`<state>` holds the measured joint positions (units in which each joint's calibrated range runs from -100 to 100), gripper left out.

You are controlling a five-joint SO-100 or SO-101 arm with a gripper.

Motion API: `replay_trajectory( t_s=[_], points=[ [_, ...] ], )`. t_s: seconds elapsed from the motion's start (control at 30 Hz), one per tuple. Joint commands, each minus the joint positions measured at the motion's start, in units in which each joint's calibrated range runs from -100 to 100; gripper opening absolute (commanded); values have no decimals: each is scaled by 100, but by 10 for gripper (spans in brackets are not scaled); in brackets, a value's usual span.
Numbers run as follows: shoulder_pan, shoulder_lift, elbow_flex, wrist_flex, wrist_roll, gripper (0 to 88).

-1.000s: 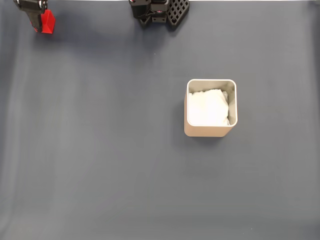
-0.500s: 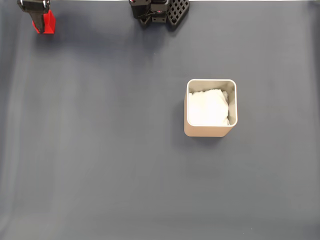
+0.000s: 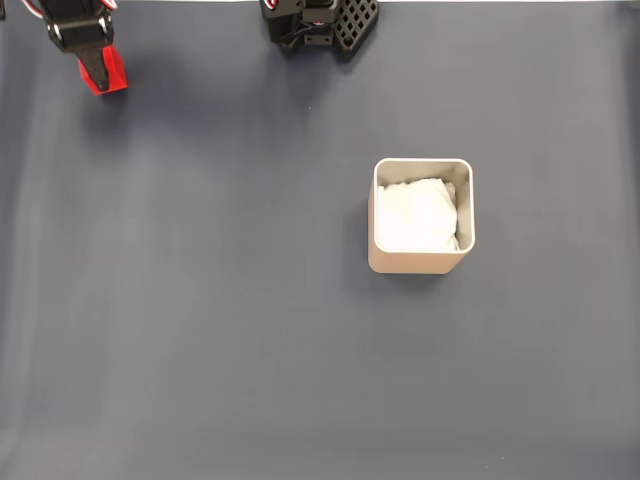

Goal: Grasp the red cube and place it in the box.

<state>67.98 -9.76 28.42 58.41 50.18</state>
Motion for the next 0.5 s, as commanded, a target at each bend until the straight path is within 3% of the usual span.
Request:
replay_trajectory(
  t_s=[0.0, 0.47],
  points=[
    [-298, -456, -362, 56, 63, 2],
    [-1704, -992, -973, 138, 186, 2]
  ],
)
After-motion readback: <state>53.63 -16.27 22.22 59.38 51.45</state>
